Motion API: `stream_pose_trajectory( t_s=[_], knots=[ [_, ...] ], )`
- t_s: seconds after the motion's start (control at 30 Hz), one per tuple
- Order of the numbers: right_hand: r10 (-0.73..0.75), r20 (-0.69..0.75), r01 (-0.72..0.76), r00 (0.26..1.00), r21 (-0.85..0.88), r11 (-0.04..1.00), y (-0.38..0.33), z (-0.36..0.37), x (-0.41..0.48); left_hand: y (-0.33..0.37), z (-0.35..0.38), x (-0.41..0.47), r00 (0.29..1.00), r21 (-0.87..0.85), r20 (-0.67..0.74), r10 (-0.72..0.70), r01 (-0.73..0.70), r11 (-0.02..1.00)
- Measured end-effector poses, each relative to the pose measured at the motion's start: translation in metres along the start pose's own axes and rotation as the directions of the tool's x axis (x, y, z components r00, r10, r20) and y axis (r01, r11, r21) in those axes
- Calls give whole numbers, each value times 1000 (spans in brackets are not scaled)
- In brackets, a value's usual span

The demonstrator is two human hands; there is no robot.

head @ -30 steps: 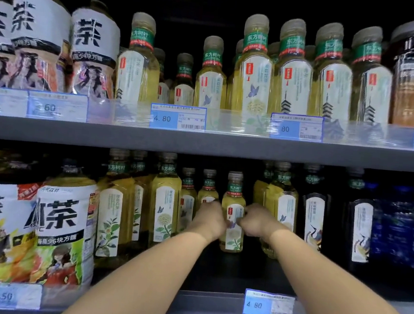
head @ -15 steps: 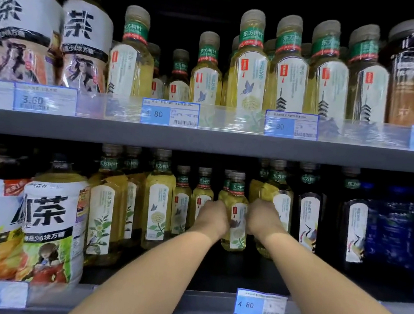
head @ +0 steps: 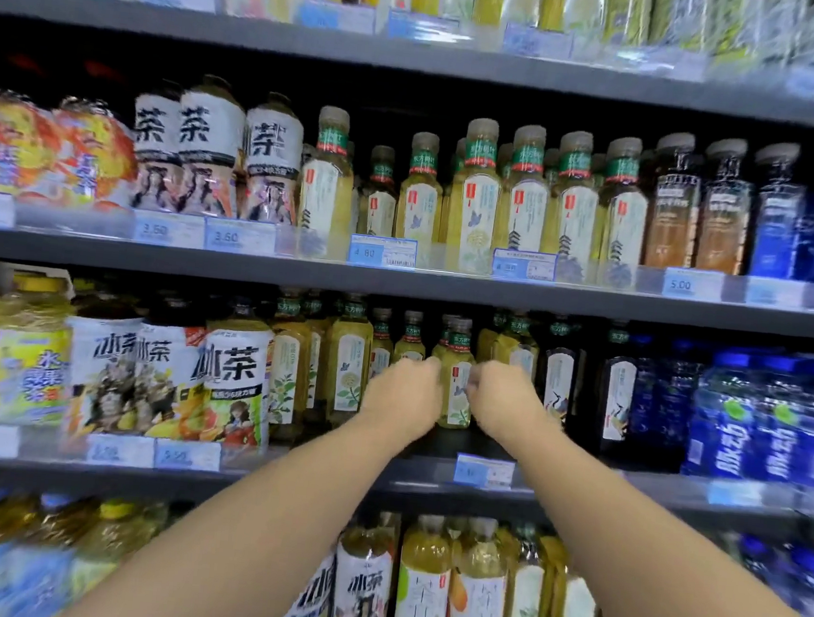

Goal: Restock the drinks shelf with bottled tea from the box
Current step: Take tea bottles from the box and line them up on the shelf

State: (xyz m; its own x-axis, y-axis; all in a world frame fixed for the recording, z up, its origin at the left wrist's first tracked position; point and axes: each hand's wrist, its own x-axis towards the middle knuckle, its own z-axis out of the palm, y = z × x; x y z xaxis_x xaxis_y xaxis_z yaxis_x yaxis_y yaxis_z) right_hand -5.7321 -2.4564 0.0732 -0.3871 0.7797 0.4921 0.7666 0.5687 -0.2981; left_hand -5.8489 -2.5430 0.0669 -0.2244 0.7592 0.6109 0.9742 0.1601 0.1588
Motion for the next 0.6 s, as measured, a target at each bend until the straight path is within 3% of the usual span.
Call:
stream_pose_trajectory(
  t_s=[0.13, 0.33, 0.6],
  knots=[
    [-8, -5, 9, 1000, 87, 996, -14, -16, -76, 14, -23, -71, 995, -70, -76, 64, -69, 995],
    [-8, -40, 16, 999, 199, 980, -12, 21, -197, 7, 13, -199, 994, -142, 36, 107, -101, 985],
    [45, 296, -82, 954, 114, 990, 42, 175, -341, -25, 142, -358, 923, -84, 385, -16, 53, 995]
  ],
)
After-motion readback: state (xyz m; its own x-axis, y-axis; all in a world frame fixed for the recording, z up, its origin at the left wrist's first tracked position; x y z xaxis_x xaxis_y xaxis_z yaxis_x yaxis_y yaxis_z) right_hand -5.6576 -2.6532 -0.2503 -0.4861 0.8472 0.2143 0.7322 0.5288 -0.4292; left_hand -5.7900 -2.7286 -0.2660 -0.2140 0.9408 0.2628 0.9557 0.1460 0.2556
